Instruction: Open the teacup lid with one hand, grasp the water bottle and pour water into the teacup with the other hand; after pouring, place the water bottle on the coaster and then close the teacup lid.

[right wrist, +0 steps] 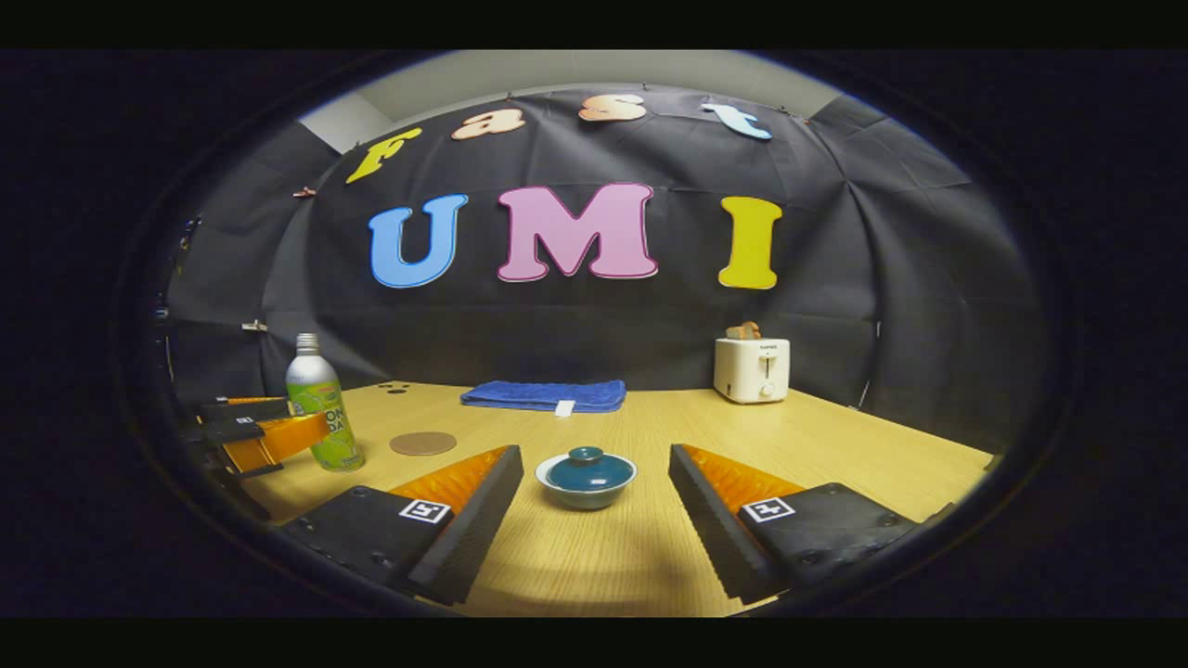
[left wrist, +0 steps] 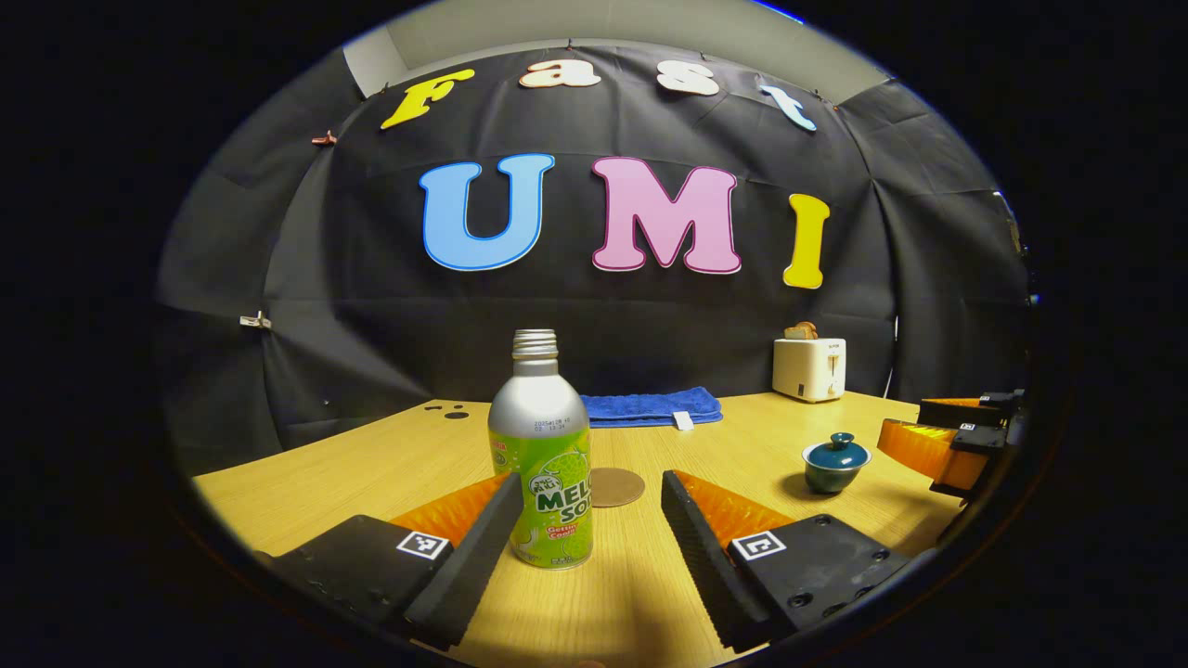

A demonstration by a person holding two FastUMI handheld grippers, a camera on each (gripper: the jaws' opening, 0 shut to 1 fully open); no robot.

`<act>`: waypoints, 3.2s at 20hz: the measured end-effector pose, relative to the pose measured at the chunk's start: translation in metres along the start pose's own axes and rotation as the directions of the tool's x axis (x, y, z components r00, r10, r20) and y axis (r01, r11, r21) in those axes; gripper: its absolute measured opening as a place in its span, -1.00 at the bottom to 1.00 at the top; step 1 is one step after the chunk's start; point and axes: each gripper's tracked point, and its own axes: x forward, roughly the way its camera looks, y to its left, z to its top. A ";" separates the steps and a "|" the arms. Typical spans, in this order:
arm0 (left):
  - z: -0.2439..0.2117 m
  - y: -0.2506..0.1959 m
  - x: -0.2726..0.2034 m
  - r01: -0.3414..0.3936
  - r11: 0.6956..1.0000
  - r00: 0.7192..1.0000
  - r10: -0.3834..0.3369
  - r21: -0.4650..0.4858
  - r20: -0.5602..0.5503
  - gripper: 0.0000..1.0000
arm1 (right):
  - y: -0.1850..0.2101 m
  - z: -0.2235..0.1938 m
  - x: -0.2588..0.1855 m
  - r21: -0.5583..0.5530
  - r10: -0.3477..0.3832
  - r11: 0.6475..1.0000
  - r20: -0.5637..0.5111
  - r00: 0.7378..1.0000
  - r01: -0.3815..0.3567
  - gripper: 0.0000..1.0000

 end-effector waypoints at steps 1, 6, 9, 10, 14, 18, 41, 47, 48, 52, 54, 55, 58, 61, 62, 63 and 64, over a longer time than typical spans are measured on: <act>-0.001 0.000 -0.001 0.000 1.000 1.000 0.000 0.000 0.000 0.89 | 0.000 0.000 0.001 0.001 0.002 1.000 0.000 1.000 -0.002 0.96; -0.001 -0.001 -0.001 0.004 1.000 1.000 -0.004 0.002 0.001 0.89 | 0.009 -0.010 0.029 -0.025 0.040 0.999 -0.059 0.997 -0.042 0.96; 0.000 0.000 -0.001 0.004 1.000 1.000 -0.004 0.002 0.001 0.89 | 0.013 -0.019 0.045 -0.055 0.049 0.997 -0.117 0.992 -0.056 0.96; -0.001 0.000 -0.001 0.005 1.000 1.000 -0.005 0.003 0.000 0.90 | 0.014 -0.020 0.053 -0.068 0.045 0.996 -0.130 0.990 -0.054 0.96; -0.001 -0.001 -0.001 0.013 1.000 1.000 -0.013 0.004 0.002 0.90 | 0.014 -0.027 0.074 -0.100 0.035 0.994 -0.169 0.985 -0.053 0.94; -0.001 -0.001 -0.001 0.016 1.000 1.000 -0.016 0.005 0.002 0.90 | 0.008 -0.033 0.087 -0.082 0.013 0.996 -0.210 0.978 -0.031 0.67; -0.001 0.003 -0.002 -0.007 1.000 1.000 0.007 0.008 0.002 0.90 | 0.016 0.001 0.088 -0.077 0.089 0.992 -0.164 0.983 -0.102 -0.41; -0.001 0.025 0.000 -0.094 0.996 0.996 0.094 0.009 -0.002 0.90 | -0.001 0.025 0.059 -0.050 0.092 0.994 -0.102 0.991 -0.097 -0.51; -0.001 0.029 0.002 -0.101 0.995 0.995 0.101 0.010 -0.004 0.90 | -0.005 0.025 0.054 -0.041 0.097 0.994 -0.095 0.991 -0.101 -0.33; 0.000 0.036 0.016 -0.105 0.994 0.994 0.105 0.009 -0.002 0.90 | -0.018 0.015 0.040 0.012 0.104 0.995 -0.088 0.991 -0.104 -0.42; 0.000 0.032 0.024 -0.079 0.997 0.997 0.079 0.011 0.000 0.83 | -0.026 0.004 0.038 0.001 0.094 0.995 -0.103 0.990 -0.095 -0.42; -0.001 0.034 0.029 -0.079 0.997 0.997 0.079 0.014 -0.002 0.89 | -0.029 0.000 0.038 -0.016 0.087 0.996 -0.107 0.990 -0.089 -0.31; 0.001 0.039 0.043 -0.093 0.995 0.996 0.093 0.023 -0.002 0.89 | -0.034 -0.009 0.035 -0.022 0.088 0.996 -0.114 0.989 -0.092 -0.52; 0.000 0.042 0.056 -0.092 0.996 0.996 0.092 0.010 0.000 0.89 | -0.039 -0.012 0.036 0.019 0.092 0.996 -0.116 0.989 -0.091 -0.41; 0.000 0.043 0.060 -0.090 0.996 0.996 0.090 0.010 -0.001 0.89 | -0.040 -0.011 0.037 0.032 0.093 0.995 -0.106 0.990 -0.090 -0.31; 0.000 0.042 0.064 -0.084 0.996 0.996 0.084 0.010 0.001 0.89 | -0.042 -0.008 0.038 0.040 0.093 0.995 -0.095 0.991 -0.090 -0.36; 0.001 0.040 0.067 -0.076 0.997 0.997 0.076 0.010 0.000 0.89 | -0.047 -0.007 0.038 0.042 0.087 0.996 -0.085 0.993 -0.083 -0.41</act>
